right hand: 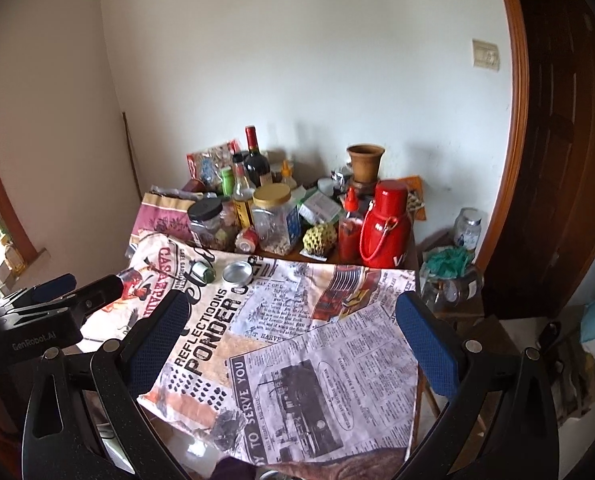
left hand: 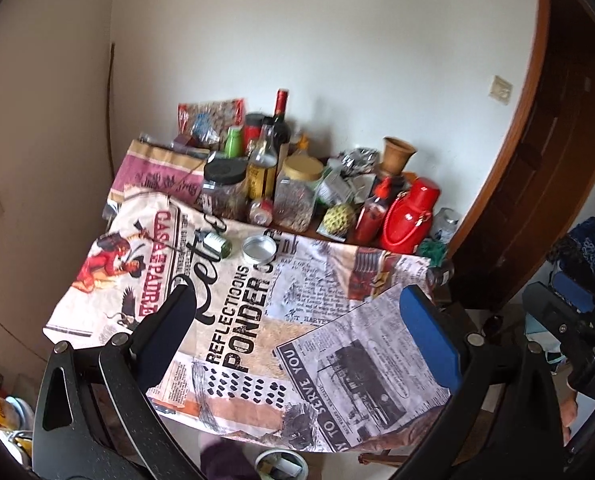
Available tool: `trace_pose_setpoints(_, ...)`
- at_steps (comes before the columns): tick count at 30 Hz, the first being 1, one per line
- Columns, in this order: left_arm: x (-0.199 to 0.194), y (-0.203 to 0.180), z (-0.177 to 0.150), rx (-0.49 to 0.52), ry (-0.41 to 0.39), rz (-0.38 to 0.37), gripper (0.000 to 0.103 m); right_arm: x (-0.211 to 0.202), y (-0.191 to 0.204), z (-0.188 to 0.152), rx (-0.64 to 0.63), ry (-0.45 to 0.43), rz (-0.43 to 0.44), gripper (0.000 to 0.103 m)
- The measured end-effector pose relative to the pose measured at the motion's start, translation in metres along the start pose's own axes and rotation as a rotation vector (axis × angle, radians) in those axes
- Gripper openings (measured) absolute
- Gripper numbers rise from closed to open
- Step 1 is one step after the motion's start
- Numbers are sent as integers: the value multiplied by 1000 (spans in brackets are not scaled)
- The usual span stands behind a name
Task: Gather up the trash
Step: 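Grasp the green pump bottle with the left tool while the right tool grasps the silver tin lid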
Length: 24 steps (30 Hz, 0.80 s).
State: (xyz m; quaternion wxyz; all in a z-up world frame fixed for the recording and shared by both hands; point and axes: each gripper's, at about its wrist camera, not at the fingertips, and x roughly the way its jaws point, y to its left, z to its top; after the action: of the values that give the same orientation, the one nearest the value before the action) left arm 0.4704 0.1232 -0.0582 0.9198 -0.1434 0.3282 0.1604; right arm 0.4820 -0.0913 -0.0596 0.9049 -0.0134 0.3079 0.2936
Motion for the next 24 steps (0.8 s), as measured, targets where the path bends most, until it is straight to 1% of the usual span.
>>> trace_pose_setpoints(3,24,13,9,-13,41,-5,102,24,2,5,27,33,1,103)
trace_pose_setpoints(6,50,32,22,-6,56,-7,102,49,7,12,67,64,16,103)
trace_pose_setpoints(9,80,51,38,9,81,-11,102,78,16,19,80,94,-14,103)
trace_pose_setpoints(13,132,84,61,-2,135,-21,102,128,27,26,113,150,-21,103)
trace_pose_setpoints(15,160,100,67,-14,170,-24,102,162,32,27,125,198,-15,103)
trace_pose_setpoints(18,208,124,69,-39,243,-33,102,205,39,24,127,259,-3,103)
trace_pose_setpoints(22,258,147,65,-57,308,-40,102,257,48,18,109,320,7,101)
trace_pose_setpoints(24,283,155,61,-60,332,-43,102,287,55,13,89,348,7,94)
